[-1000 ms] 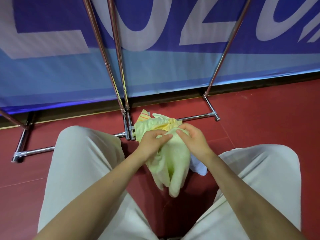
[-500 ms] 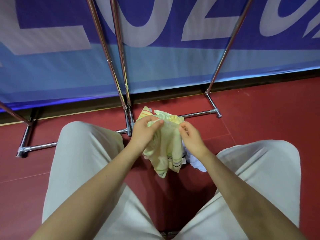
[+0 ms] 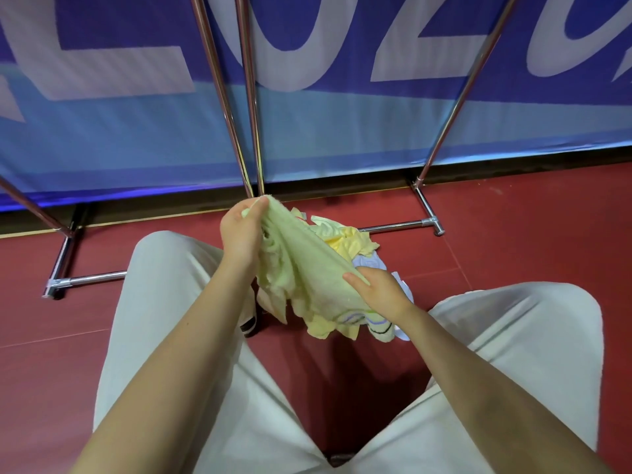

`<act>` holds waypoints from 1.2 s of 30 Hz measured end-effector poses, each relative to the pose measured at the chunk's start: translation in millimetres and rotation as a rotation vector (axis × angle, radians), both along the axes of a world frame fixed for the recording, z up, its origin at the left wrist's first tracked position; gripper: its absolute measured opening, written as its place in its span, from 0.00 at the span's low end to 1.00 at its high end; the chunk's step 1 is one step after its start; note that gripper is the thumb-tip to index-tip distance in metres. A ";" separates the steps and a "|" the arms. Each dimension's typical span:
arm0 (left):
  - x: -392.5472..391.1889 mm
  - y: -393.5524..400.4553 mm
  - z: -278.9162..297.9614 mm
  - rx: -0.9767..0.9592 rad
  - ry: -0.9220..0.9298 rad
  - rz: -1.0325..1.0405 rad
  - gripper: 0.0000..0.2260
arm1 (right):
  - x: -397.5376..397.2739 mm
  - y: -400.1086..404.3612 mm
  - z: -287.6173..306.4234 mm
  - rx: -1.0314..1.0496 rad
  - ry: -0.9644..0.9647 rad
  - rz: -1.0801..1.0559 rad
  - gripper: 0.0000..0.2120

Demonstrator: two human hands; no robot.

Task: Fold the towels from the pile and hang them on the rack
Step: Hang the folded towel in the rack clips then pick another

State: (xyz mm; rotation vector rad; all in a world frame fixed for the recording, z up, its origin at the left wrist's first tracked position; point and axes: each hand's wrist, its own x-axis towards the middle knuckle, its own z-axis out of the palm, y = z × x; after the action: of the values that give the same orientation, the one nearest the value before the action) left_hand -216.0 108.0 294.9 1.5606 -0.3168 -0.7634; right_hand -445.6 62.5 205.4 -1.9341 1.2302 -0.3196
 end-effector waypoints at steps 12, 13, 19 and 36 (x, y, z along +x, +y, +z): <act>28.2 5.8 3.8 -0.060 0.159 0.247 0.02 | -17.2 -8.6 -5.5 0.358 0.010 -0.191 0.16; 29.4 6.3 3.5 -0.060 0.185 0.265 0.02 | -18.1 -9.0 -3.4 0.388 -0.022 -0.207 0.14; 36.7 7.5 -4.2 -0.028 0.167 0.322 0.07 | -20.4 -16.6 0.5 0.478 -0.243 -0.299 0.09; -34.1 -6.2 3.6 -0.030 0.320 -0.252 0.12 | 8.7 3.6 42.2 0.036 -0.417 -0.218 0.04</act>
State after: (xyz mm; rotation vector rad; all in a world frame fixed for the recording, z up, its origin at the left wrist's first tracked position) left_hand -250.1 101.8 298.6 1.3584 -0.2886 -1.1831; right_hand -437.0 66.1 247.6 -1.5979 1.1534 -0.7660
